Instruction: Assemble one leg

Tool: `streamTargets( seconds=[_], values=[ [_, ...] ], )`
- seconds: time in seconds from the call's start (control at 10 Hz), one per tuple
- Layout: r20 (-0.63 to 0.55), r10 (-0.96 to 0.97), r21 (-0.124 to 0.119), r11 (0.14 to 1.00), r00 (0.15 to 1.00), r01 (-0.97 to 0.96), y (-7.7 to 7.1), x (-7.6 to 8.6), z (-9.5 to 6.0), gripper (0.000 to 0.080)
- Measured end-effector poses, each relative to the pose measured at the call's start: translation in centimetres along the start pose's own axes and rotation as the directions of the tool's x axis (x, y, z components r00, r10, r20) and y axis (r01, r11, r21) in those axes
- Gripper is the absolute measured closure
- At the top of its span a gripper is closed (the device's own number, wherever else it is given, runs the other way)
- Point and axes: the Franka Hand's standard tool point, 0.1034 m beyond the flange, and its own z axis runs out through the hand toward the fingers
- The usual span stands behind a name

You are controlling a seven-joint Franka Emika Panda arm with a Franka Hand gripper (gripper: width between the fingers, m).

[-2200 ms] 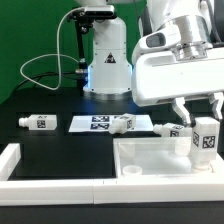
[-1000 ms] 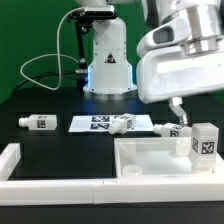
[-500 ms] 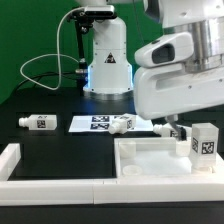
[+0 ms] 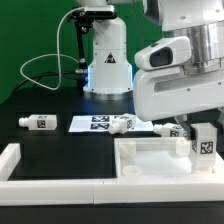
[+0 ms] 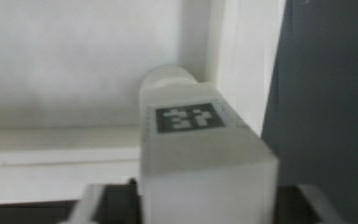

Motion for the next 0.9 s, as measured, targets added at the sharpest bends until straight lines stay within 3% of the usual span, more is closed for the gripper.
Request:
streamTargets(
  seconds=[0.2,0.4,0.6,0.7,0.9],
  values=[
    [-0.023,0.126,0.000,0.992,0.992,-0.126,0.3,0.4,0.1,0.0509],
    [-0.075,0.425,0.011,0.905,0.902,-0.425,0.7,0.6,0.2,0.0509],
    [-0.109,0.712,0.040,0.700,0.693,-0.713,0.9,0.1,0.1,0.0509],
    [-0.098,0.841,0.065,0.538,0.532,-0.840,1.1,-0.1,0.1,0.0508],
    [-0.075,0.925,0.083,0.379,0.373,-0.922,1.1,-0.4,0.1,0.0508]
  ],
)
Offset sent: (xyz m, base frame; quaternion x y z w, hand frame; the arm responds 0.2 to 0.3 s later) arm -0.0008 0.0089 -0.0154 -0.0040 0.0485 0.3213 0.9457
